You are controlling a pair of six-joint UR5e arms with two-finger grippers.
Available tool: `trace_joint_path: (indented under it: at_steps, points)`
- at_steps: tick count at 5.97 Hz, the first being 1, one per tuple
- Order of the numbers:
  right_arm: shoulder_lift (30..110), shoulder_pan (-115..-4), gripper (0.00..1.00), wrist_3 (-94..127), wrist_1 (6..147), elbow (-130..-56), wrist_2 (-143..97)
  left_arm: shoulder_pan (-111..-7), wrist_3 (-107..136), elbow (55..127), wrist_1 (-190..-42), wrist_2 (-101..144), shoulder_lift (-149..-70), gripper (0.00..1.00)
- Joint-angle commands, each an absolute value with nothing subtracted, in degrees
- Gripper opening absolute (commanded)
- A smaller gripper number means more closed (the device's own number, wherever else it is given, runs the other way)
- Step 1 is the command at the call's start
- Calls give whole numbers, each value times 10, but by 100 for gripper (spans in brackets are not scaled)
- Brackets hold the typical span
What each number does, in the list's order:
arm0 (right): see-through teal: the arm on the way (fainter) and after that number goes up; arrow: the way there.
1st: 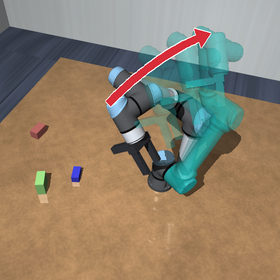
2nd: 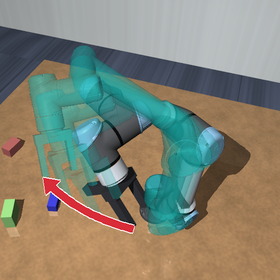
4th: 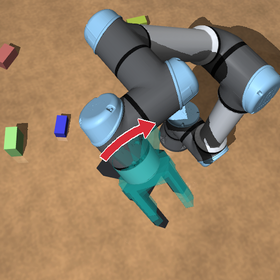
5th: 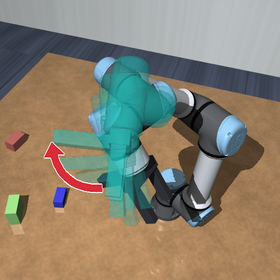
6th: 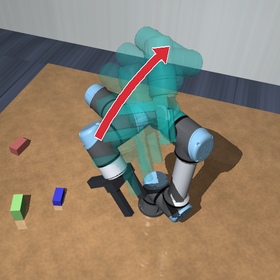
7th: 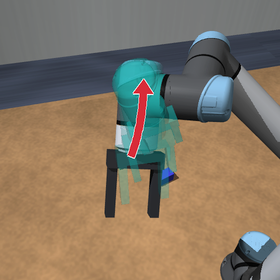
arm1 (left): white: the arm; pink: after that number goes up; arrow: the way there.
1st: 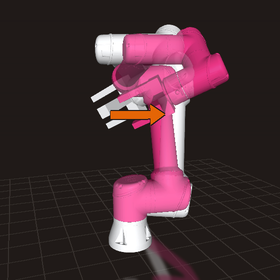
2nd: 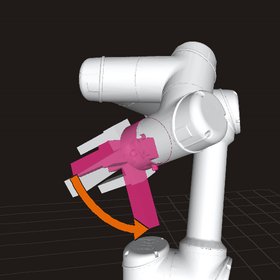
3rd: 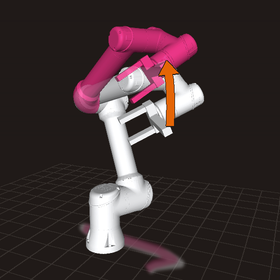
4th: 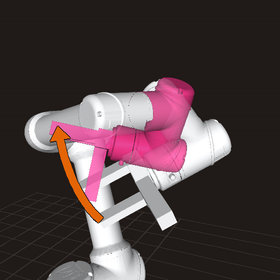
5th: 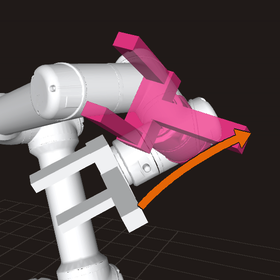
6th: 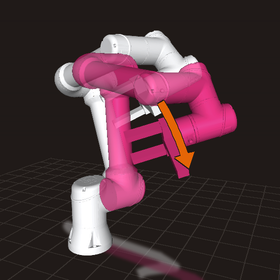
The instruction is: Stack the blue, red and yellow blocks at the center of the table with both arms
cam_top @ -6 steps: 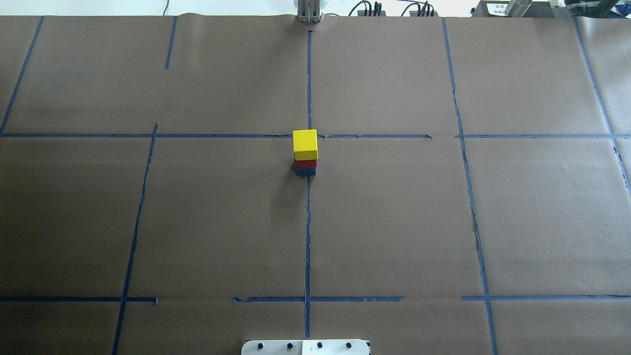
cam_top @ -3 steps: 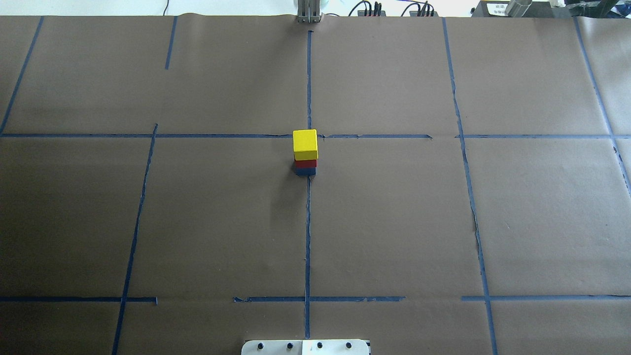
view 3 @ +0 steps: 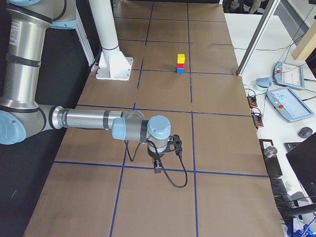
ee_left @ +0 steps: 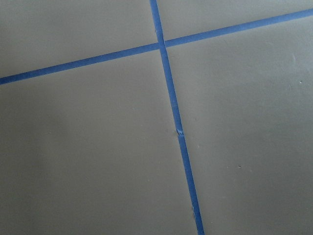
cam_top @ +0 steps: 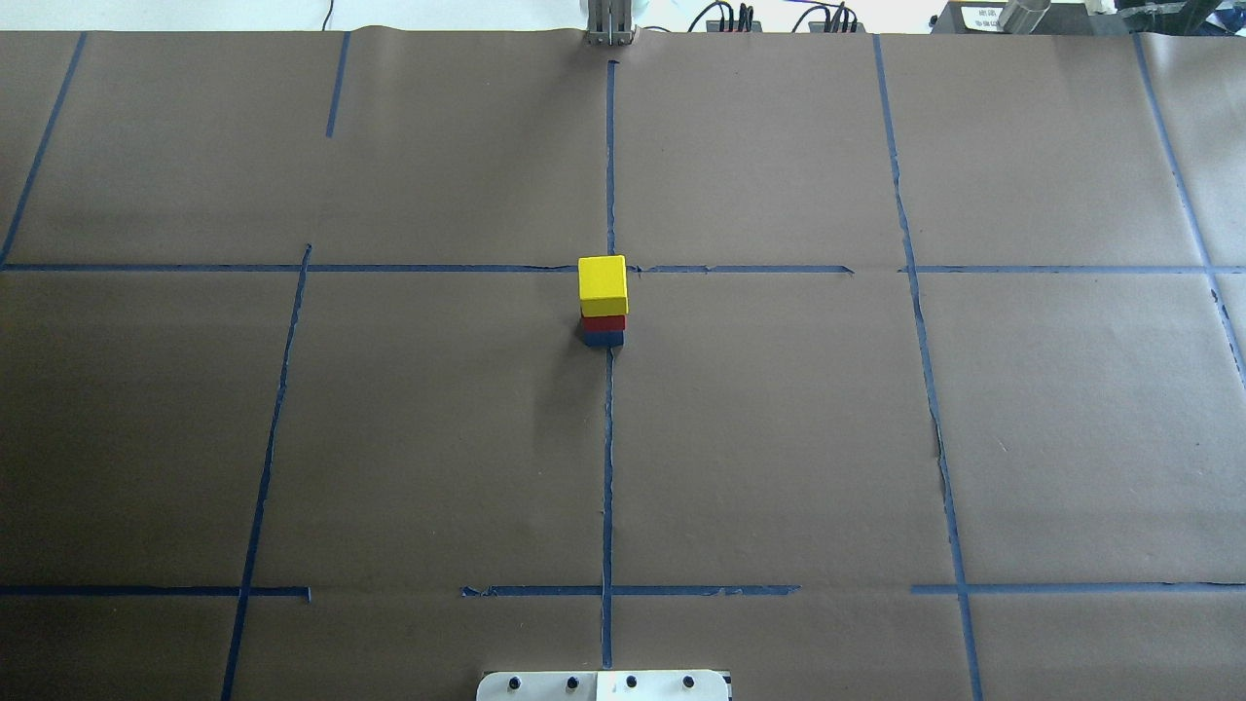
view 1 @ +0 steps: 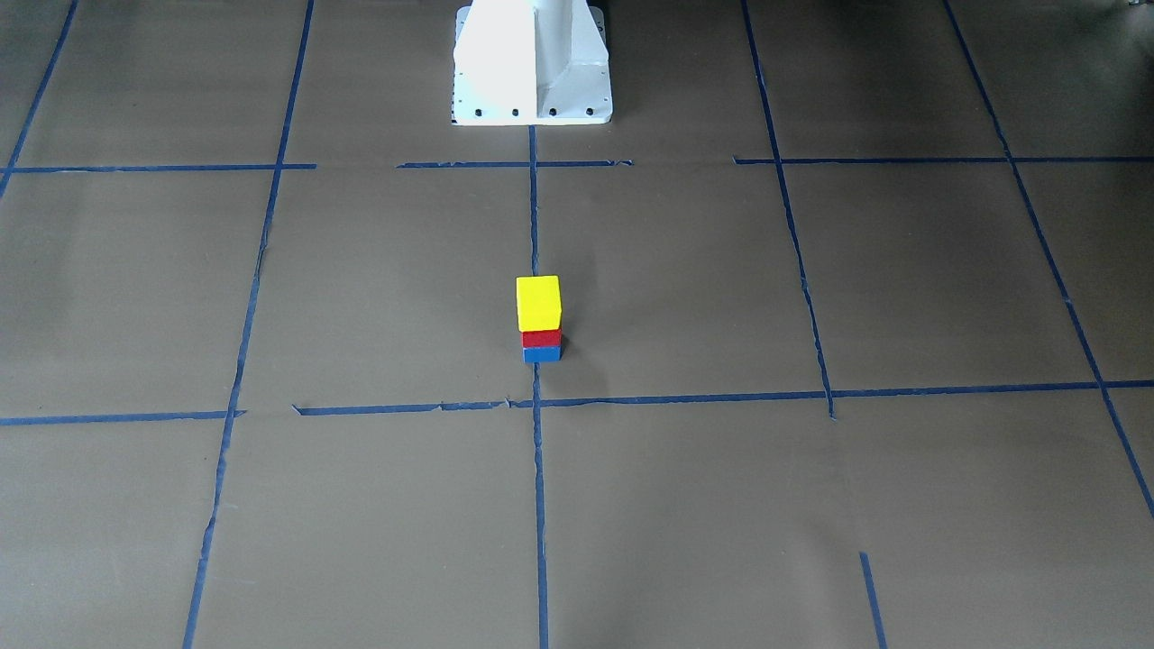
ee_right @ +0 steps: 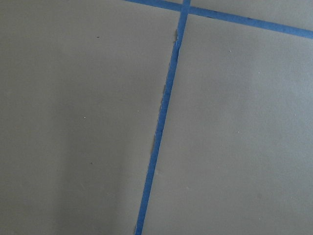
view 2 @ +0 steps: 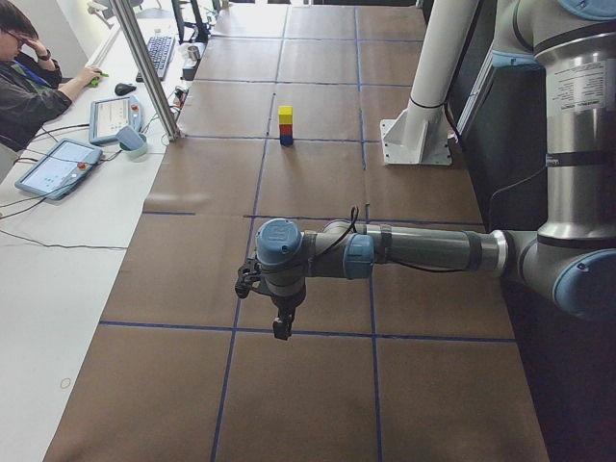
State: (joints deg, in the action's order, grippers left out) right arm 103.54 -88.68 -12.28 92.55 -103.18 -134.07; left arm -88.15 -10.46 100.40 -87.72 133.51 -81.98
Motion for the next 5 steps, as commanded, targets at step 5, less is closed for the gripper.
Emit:
trace_joint_path:
  at_steps: [5]
  points:
    - [1035, -887, 100, -123, 925, -1032, -1340, -881, -105, 1001, -878, 1335, -819, 100]
